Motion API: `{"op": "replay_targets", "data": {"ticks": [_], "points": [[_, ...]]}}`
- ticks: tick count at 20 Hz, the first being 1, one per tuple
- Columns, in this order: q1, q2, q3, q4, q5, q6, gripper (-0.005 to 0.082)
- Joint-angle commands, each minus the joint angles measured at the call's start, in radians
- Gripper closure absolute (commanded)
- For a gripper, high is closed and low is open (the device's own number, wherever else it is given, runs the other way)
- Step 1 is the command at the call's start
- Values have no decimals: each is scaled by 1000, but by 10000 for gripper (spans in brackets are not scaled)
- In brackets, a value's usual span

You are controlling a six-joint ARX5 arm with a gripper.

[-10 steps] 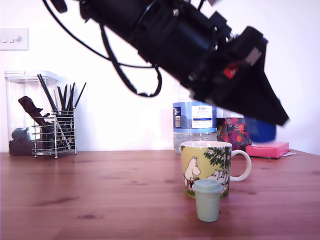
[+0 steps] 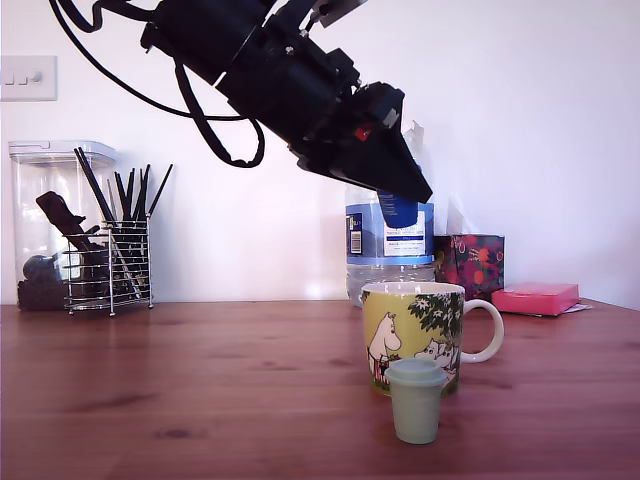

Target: Pick up the coffee capsules from the table one by one and drop them inside the nearest coffee cup

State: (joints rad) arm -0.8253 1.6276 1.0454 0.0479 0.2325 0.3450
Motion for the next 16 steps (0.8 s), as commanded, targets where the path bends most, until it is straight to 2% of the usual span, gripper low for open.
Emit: {"op": "replay_targets", "data": {"ticks": [1, 5, 13, 16], "points": [[5, 10, 13, 4, 14, 6, 574], [7, 36, 59, -25, 14, -4, 574], [7, 220, 335, -334, 21, -6, 573], [16, 257, 394, -423, 21, -5, 574]]}}
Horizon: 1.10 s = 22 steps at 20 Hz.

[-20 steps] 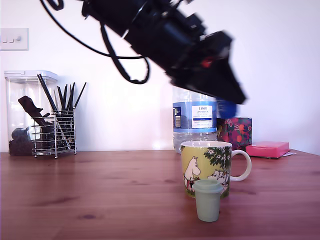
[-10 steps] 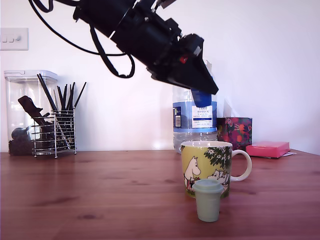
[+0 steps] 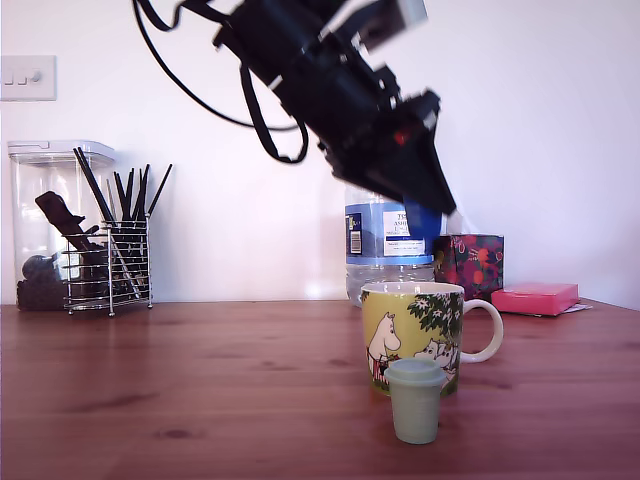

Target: Pick up the coffee capsules from the table one by one and drop them inside the nearest coffee cup

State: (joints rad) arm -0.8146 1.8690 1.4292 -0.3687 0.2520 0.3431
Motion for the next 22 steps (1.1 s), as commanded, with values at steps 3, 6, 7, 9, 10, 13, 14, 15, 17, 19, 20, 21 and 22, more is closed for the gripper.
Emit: {"op": "replay_targets", "data": {"ticks": [3, 6, 7, 9, 10, 13, 14, 15, 17, 19, 20, 21, 22], "points": [[10, 19, 15, -23, 2, -4, 574], [14, 19, 15, -44, 1, -3, 574], [14, 19, 15, -44, 1, -3, 574], [14, 19, 15, -43, 0, -3, 573], [14, 19, 15, -43, -7, -3, 573], [14, 19, 15, -42, -34, -2, 559], [14, 19, 15, -42, -42, -2, 512], [14, 19, 15, -43, -50, -2, 429], [14, 19, 15, -44, -51, -1, 293], [14, 19, 15, -43, -51, -1, 283], [14, 19, 15, -43, -51, -1, 284], [14, 19, 15, -44, -51, -2, 284], [14, 19, 15, -45, -51, -2, 284]]}}
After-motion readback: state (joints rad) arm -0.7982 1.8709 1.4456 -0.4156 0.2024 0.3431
